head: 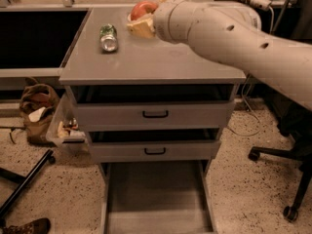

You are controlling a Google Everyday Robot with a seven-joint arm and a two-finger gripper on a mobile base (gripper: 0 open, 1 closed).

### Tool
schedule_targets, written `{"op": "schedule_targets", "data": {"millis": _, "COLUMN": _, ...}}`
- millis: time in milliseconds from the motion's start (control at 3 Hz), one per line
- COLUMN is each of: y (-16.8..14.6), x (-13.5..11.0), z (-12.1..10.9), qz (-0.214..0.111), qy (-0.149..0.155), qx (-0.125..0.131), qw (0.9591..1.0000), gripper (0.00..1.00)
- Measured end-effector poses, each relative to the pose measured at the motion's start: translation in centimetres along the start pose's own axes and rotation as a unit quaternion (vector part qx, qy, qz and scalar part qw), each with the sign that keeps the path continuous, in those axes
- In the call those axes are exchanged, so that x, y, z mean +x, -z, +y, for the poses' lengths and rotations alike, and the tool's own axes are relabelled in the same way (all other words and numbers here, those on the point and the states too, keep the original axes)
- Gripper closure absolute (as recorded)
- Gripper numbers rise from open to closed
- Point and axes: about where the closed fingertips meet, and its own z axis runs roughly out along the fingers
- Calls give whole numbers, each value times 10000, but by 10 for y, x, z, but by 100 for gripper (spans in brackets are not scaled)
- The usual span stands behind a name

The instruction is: Pick apple from bottom drawer and place on counter

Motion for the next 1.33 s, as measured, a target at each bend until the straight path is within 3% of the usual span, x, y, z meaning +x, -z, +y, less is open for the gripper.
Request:
{"op": "schedule_targets", "data": {"millis": 333, "y": -18, "x": 27, "z": -20, "qz": 729, "qy": 51, "qx": -19, "qw": 9973, "gripper": 100}}
{"op": "schedule_targets", "data": {"millis": 667, "y": -34, "x": 56, "z": -36, "qz": 1336, "qy": 101, "qx": 70, "qw": 9910, "gripper": 100}}
{"op": "schedule_targets", "data": {"millis": 1000, "y": -47, "x": 77, "z": -44, "qz": 1725, "qy": 99, "qx": 121, "qw": 9849, "gripper": 100}}
{"op": "schedule_targets", "data": {"millis": 1333, "y": -57, "x": 95, "z": -37, "qz": 1943, "qy": 97, "qx": -10, "qw": 9809, "gripper": 100}}
